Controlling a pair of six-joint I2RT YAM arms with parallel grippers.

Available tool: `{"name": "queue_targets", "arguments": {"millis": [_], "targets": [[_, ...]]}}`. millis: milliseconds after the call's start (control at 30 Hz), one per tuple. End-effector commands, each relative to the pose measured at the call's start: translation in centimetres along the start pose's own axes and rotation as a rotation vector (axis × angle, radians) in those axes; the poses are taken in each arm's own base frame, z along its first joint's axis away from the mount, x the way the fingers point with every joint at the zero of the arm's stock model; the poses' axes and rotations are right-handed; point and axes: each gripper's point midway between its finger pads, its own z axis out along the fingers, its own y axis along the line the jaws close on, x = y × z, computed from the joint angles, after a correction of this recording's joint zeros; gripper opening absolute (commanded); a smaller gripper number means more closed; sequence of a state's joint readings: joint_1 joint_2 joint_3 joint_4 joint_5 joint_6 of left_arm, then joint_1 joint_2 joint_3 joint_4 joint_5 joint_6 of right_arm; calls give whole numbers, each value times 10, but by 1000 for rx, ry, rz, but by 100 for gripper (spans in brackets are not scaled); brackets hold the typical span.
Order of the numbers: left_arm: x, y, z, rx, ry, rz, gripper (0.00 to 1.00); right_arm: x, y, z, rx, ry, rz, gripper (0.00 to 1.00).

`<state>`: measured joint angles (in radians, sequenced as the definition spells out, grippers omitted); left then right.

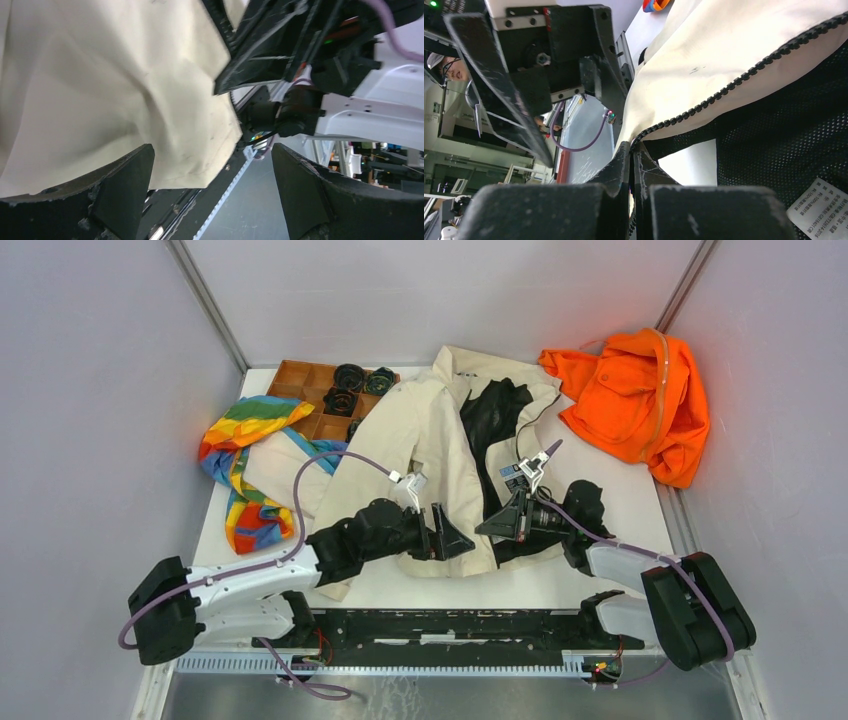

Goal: Zip up the jacket
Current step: Pick up the jacket from the center of the board.

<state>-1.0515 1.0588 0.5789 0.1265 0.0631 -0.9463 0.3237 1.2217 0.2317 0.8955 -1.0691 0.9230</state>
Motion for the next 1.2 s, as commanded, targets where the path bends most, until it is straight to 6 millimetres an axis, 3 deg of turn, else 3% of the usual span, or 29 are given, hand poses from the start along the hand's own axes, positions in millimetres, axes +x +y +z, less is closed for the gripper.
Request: {"name": "queue_targets", "arguments": {"millis": [0, 400, 967, 1167], "targets": [[9, 3, 0, -42, 58, -7, 93, -13, 11, 5, -38, -6, -64, 0], [22, -20, 17, 119, 116, -20, 90, -11, 21, 9, -73, 8, -70, 0], [30, -20, 38, 164, 147, -20, 69, -5, 20, 13, -73, 30, -72, 0], [36, -7, 37, 127, 161, -36, 59, -5, 19, 14, -74, 36, -68, 0]]}}
